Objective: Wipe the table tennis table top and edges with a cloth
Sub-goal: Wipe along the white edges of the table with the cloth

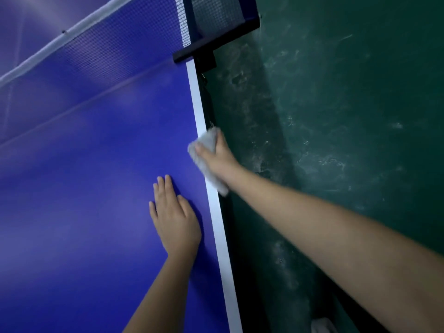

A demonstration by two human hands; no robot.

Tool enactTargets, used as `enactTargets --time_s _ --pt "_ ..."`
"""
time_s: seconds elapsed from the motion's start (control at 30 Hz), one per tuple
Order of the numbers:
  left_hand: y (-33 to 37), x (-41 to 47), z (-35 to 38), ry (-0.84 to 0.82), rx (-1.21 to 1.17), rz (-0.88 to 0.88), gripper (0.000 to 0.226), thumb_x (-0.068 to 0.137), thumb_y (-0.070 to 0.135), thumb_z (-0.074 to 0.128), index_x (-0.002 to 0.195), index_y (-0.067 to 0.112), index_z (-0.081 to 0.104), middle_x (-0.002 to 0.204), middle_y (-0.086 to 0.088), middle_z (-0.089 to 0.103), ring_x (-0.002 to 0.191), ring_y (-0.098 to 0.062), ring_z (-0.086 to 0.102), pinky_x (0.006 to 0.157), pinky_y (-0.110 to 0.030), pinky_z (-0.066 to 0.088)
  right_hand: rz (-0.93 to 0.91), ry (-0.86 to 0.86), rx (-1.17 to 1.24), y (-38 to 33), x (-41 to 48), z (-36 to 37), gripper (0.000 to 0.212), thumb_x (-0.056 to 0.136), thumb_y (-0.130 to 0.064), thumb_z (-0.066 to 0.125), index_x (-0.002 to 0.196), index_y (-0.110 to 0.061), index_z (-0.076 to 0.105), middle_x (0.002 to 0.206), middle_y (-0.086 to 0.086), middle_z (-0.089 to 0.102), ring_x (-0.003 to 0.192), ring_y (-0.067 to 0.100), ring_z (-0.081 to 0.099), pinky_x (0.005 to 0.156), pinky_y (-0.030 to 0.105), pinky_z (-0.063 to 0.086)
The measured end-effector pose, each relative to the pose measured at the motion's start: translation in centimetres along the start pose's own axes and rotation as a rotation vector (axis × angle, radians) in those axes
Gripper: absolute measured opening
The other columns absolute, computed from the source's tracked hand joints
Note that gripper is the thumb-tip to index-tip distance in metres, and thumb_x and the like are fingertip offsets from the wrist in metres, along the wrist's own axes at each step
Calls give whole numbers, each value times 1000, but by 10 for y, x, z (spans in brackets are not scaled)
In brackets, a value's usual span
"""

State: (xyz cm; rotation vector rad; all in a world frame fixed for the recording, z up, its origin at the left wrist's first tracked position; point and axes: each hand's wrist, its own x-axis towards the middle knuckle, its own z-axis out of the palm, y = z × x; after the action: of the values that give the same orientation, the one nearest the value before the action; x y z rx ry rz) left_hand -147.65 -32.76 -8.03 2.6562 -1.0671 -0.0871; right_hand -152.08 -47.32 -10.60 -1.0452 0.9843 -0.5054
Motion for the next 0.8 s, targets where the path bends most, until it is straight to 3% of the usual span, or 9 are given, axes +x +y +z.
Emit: enactTargets --time_s 0.17,0.23,0.3,0.4,0.5,0.6,0.7,0.8 --pt "0 1 0 -10 -5 -11 52 97 7 32 147 15 25 155 4 21 143 -8 11 117 -29 1 104 0 25 -48 85 -4 75 90 -40 59 148 -11 22 149 10 35 134 26 40 110 39 34" --pt "1 1 -1 -17 -2 -17 52 97 7 32 147 15 25 155 3 22 143 -9 11 118 -30 2 -6 61 47 -46 70 -2 60 93 -26 58 142 -4 30 140 18 43 125 24 48 106 26 36" --pt "2 1 -3 -21 2 -18 51 96 13 28 147 15 25 154 3 21 143 -9 11 118 -31 3 -99 84 50 -25 30 3 58 94 -14 55 143 -1 27 142 22 39 124 18 46 100 11 33" --pt "3 2 -4 -29 -1 -23 57 90 22 21 147 16 24 154 5 20 143 -7 10 118 -31 3 -96 1 20 23 -47 5 71 94 -22 56 149 -25 12 156 -8 18 140 3 23 117 28 21" --pt "4 2 -4 -39 15 -29 58 90 22 21 147 15 24 154 4 20 143 -8 10 118 -33 3 -68 -62 43 51 -96 3 74 92 -29 58 140 -47 5 154 -24 9 140 -6 15 118 26 17" --pt "6 1 -5 -45 23 -35 58 90 22 21 147 16 24 153 5 18 142 -6 9 118 -32 2 -33 -68 19 41 -81 1 80 91 -31 60 146 -39 3 154 -21 10 141 -2 15 118 27 17" --pt "6 2 -6 -54 17 -30 57 90 23 20 147 17 23 150 11 14 141 -4 8 118 -32 2 -44 -20 -2 5 -20 -1 79 91 -26 60 151 -20 9 157 0 20 143 14 23 117 39 22" --pt "5 3 -5 -55 43 -26 57 90 23 21 147 16 26 151 10 15 142 -7 11 118 -33 4 -110 34 -115 -36 46 -1 72 92 -22 58 150 -12 16 152 8 31 138 22 34 112 41 30"
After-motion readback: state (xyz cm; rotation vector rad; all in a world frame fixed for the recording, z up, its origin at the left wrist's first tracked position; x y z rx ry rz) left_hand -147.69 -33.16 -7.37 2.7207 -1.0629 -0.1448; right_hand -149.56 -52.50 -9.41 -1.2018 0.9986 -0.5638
